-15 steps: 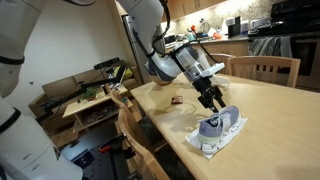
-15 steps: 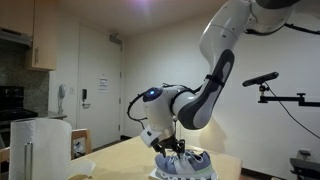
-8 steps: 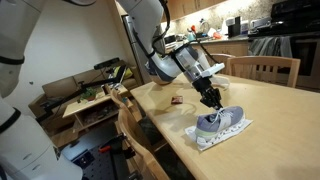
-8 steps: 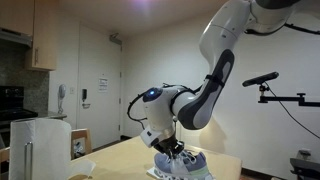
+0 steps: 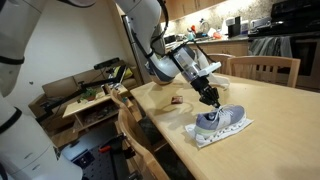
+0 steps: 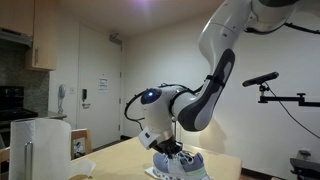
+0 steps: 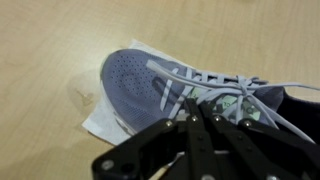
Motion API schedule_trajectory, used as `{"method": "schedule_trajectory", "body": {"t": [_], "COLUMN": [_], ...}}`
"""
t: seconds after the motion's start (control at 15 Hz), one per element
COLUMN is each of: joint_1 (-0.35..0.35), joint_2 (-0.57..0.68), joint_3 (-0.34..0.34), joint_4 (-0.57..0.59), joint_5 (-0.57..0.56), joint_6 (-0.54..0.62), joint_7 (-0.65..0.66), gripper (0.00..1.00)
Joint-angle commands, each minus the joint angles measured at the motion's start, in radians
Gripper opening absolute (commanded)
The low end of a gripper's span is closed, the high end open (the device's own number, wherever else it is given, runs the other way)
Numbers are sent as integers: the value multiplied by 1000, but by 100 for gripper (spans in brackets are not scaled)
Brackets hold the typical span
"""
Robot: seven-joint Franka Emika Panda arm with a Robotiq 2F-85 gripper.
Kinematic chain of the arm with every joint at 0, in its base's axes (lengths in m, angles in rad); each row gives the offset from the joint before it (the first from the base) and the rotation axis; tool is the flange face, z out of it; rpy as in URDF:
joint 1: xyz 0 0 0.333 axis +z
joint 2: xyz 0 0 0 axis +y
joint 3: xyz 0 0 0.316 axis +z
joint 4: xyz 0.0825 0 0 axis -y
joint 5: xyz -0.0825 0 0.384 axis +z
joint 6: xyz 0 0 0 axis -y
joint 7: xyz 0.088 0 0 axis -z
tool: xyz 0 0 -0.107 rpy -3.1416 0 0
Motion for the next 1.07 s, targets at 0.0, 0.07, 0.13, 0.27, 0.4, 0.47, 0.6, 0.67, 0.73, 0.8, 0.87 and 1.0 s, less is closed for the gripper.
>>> {"method": "schedule_trajectory", "body": {"t": [0.0, 0.07, 0.13, 0.27, 0.4, 0.47, 0.6, 0.67, 0.73, 0.8, 0.87, 1.0], "joint_1": [43, 48, 52, 56, 63, 65, 71, 74, 77, 77, 77, 73], "joint_2": [1, 1, 1, 4, 7, 8, 7, 6, 4, -1, -5, -13], "joint_3": [-17, -17, -15, -11, -10, -10, -11, -12, -13, -13, -13, -13], "joint_4": [10, 11, 12, 15, 19, 19, 19, 19, 20, 17, 14, 8], "joint_5": [-43, -49, -52, -51, -50, -50, -52, -55, -57, -60, -67, -79], "joint_6": [-33, -43, -52, -66, -80, -86, -98, -101, -105, -105, -102, -97], "joint_7": [69, 77, 83, 89, 87, 88, 91, 96, 104, 109, 125, 151], "gripper": [1, 1, 1, 29, 43, 50, 65, 74, 81, 87, 95, 100]}}
